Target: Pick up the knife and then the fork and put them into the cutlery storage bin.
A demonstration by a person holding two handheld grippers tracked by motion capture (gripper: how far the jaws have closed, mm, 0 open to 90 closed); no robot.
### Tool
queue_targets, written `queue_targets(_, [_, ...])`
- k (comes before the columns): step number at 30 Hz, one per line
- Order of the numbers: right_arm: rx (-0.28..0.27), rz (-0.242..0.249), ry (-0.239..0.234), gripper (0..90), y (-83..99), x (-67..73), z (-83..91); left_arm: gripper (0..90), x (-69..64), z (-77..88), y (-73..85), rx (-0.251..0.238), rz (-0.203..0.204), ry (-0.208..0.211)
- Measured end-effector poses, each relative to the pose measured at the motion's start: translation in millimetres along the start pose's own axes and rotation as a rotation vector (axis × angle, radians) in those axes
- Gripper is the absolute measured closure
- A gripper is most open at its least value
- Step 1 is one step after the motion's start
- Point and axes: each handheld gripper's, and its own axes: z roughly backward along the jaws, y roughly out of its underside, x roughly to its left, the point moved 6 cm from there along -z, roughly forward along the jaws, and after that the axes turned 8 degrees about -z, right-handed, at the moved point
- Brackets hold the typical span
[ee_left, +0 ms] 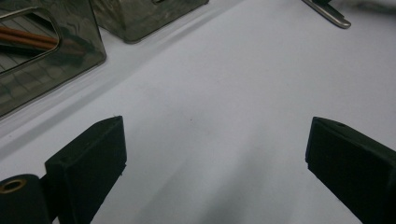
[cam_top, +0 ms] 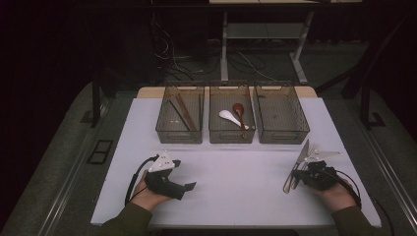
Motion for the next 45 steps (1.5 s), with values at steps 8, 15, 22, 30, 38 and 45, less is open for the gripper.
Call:
queue_targets(8, [0.033,0.024,0.031,89.7,4.5,-0.1,2.9,3.7,0.7,-0.9,2.9,0.014,-0.014,0.005])
queue_targets(15, [0.054,0.017,0.06,89.7,12.9,-7.0,12.1,3.5,1.6,0.0,3.7,0.016,-0.017,0.007])
queue_targets(22, [0.072,-0.007,0.08,89.7,23.0,-21.2,23.2,3.5,2.2,1.0,2.9,0.003,-0.016,0.013])
queue_targets(30, [0.092,-0.031,0.133,89.7,30.2,-40.9,33.6,3.5,7.6,4.4,4.8,0.0,-0.029,0.013])
queue_targets(38, [0.101,-0.062,0.177,89.7,33.4,-63.2,40.7,3.4,12.5,5.4,6.2,0.001,-0.047,0.005])
queue_targets(45, [0.101,-0.097,0.183,89.6,33.7,-75.5,43.5,3.3,15.9,5.7,7.3,0.005,-0.047,0.003])
